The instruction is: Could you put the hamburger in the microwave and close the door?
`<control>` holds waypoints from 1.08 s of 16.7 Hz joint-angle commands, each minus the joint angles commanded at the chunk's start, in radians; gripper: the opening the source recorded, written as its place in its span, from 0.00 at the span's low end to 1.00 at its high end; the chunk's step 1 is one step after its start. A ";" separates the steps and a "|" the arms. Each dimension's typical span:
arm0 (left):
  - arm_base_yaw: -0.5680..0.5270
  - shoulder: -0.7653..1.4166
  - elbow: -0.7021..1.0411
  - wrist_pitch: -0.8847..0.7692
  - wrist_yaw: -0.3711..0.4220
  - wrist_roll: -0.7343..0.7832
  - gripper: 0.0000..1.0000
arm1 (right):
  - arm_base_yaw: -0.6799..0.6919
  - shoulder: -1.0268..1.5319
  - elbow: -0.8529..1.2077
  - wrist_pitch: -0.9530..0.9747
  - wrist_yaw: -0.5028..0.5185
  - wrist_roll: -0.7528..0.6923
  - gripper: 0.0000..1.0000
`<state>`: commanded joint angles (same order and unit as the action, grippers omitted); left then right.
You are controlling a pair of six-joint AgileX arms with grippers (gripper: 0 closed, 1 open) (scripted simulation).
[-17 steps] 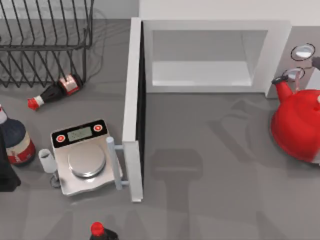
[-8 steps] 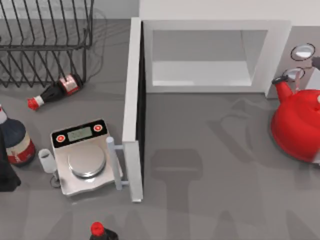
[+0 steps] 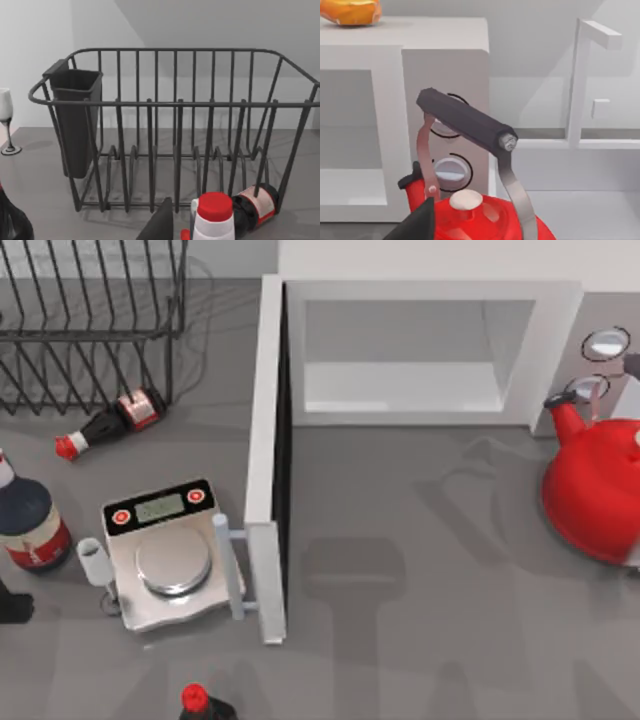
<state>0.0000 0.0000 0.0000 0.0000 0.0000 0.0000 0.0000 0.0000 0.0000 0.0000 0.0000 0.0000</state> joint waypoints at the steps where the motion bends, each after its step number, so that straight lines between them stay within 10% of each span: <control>1: 0.000 0.000 0.000 0.000 0.000 0.000 0.40 | 0.000 0.000 0.000 0.000 0.000 0.000 1.00; 6: 0.000 0.000 0.000 0.000 0.000 0.000 0.02 | 0.000 0.000 0.000 0.000 0.000 0.000 1.00; 18: 0.031 0.036 0.012 0.026 0.036 0.000 0.00 | 0.000 0.000 0.000 0.000 0.000 0.000 1.00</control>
<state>0.0310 0.0357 0.0117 0.0261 0.0364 0.0003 0.0000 0.0000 0.0000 0.0000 0.0000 0.0000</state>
